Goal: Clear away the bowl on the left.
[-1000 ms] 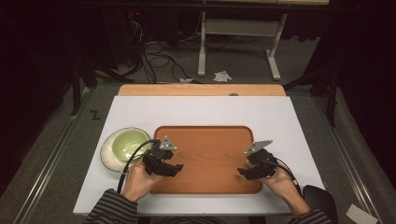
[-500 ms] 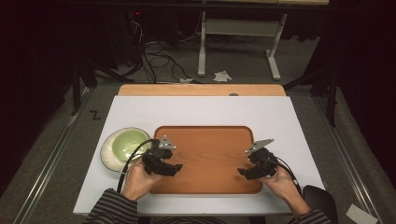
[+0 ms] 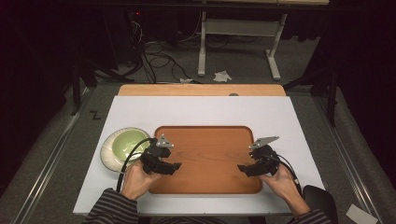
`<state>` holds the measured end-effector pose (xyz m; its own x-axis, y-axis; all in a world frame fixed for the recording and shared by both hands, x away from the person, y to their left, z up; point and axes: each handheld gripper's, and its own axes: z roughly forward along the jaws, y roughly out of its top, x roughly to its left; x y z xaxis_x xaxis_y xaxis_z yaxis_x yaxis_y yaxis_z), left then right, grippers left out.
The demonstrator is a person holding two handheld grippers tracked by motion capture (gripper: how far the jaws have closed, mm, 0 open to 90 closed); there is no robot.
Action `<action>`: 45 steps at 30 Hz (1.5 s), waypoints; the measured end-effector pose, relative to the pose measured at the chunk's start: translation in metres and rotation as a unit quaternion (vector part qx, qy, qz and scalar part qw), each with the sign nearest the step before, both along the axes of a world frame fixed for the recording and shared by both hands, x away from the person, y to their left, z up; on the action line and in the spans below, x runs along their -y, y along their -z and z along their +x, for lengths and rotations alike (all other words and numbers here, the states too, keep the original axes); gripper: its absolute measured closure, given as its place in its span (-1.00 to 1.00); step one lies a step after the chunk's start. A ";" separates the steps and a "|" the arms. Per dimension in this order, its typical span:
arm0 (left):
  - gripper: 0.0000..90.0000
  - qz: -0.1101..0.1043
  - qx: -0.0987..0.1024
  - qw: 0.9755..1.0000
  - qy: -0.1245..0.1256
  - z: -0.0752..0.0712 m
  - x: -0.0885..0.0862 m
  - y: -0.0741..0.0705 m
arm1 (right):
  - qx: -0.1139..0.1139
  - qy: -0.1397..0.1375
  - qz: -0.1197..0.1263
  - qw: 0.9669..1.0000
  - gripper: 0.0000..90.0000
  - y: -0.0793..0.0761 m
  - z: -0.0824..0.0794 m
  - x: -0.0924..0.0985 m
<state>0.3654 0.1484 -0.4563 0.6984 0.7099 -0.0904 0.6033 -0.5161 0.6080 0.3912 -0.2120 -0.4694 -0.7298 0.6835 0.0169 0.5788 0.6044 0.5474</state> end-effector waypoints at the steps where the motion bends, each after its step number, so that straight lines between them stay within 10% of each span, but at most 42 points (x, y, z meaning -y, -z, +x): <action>1: -0.12 0.000 0.001 1.000 -0.001 0.000 0.000 0.000 | -0.001 0.002 0.003 1.000 -0.36 0.000 0.000 0.000; 45: -0.14 -0.030 0.026 0.997 -0.064 0.000 -0.040 -0.012 | -0.003 0.002 0.012 1.000 -0.59 -0.006 -0.003 -0.001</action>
